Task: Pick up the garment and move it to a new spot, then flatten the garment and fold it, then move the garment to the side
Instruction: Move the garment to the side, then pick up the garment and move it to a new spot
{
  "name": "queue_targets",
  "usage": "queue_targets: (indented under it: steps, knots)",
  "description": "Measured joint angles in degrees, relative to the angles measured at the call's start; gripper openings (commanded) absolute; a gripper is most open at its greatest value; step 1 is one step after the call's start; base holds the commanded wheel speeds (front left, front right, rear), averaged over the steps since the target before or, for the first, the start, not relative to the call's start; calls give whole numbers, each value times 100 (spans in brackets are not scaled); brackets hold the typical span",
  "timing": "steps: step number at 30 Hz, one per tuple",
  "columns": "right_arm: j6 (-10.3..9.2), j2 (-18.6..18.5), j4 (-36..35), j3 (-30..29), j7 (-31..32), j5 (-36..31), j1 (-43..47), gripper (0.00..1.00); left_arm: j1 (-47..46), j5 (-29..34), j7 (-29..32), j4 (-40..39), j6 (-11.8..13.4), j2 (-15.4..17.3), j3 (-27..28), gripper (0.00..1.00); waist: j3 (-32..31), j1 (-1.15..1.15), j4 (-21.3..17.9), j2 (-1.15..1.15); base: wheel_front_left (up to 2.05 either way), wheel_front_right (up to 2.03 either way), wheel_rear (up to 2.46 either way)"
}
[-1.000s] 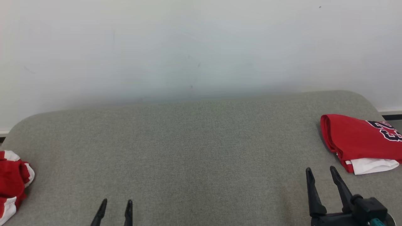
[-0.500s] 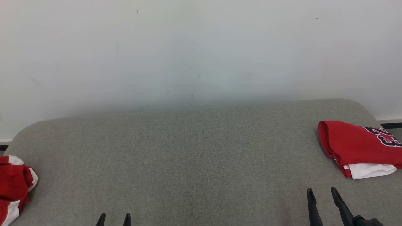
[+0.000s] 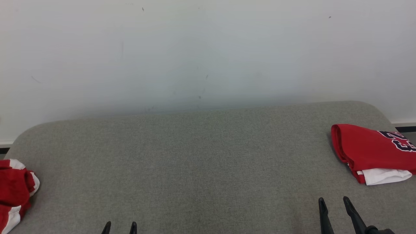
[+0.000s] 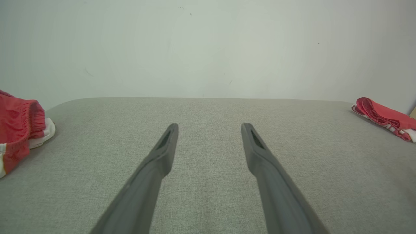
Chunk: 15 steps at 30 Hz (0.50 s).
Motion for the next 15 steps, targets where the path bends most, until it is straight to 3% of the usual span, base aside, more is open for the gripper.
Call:
queue_targets:
  steps: [15]
  knots:
    - [0,10,36,26,-1,0,8,100,-14,-44,0,38,10,-1,-27,100,-26,0,62,0,0,0,0]
